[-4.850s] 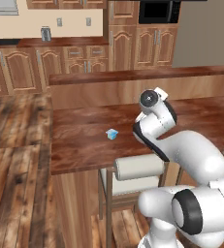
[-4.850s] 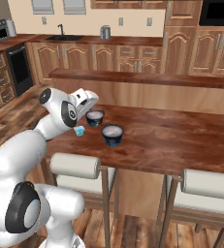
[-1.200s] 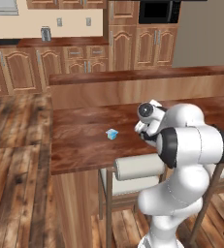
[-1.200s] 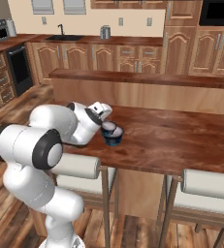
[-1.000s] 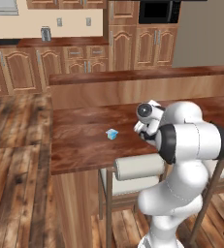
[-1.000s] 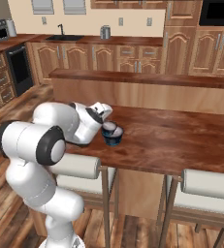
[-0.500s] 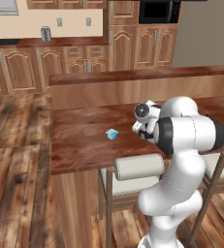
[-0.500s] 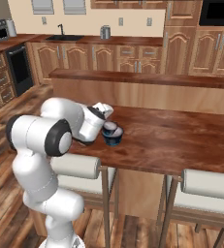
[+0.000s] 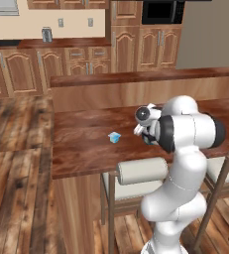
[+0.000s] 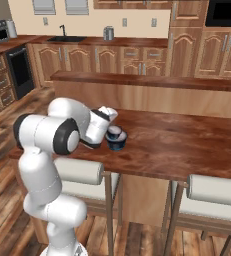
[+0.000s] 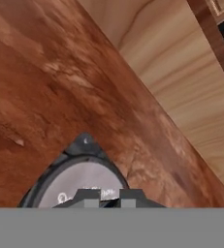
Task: Stack the yogurt containers by placing the smaller containers on top of the larger containers.
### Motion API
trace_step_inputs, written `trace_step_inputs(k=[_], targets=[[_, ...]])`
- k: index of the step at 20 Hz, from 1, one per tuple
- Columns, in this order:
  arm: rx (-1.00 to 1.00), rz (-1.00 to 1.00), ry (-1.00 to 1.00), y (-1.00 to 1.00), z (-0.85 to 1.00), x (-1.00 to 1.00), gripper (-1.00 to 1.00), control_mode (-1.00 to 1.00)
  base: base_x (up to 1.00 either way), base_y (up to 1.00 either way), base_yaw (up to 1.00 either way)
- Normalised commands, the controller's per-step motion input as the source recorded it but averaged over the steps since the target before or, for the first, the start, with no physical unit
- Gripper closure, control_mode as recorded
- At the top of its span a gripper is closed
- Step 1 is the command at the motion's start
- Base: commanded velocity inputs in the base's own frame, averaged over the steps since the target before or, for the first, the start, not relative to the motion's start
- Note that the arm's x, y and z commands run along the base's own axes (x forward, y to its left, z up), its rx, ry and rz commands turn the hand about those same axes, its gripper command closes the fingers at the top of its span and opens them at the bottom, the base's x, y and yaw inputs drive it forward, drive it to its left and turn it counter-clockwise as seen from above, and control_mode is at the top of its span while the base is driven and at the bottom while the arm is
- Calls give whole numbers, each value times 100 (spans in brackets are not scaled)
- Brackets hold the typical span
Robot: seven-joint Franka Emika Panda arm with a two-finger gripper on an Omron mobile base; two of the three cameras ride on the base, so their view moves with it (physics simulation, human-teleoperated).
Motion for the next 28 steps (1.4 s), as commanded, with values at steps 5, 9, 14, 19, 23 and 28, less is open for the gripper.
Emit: trace_step_inputs(k=[5,9,14,19,23,28], targets=[[-5,0,0,-5,-16,21,100,-100,0,0,0],[-6,0,0,-5,-20,23,100,-100,0,0,0],[-4,0,0,-1,-16,15,100,-100,0,0,0],[0,0,0,0,-5,0,-100,-100,0,0,0],[0,0,0,0,0,0,-100,-100,0,0,0],[0,0,0,0,0,0,-100,-100,0,0,0]])
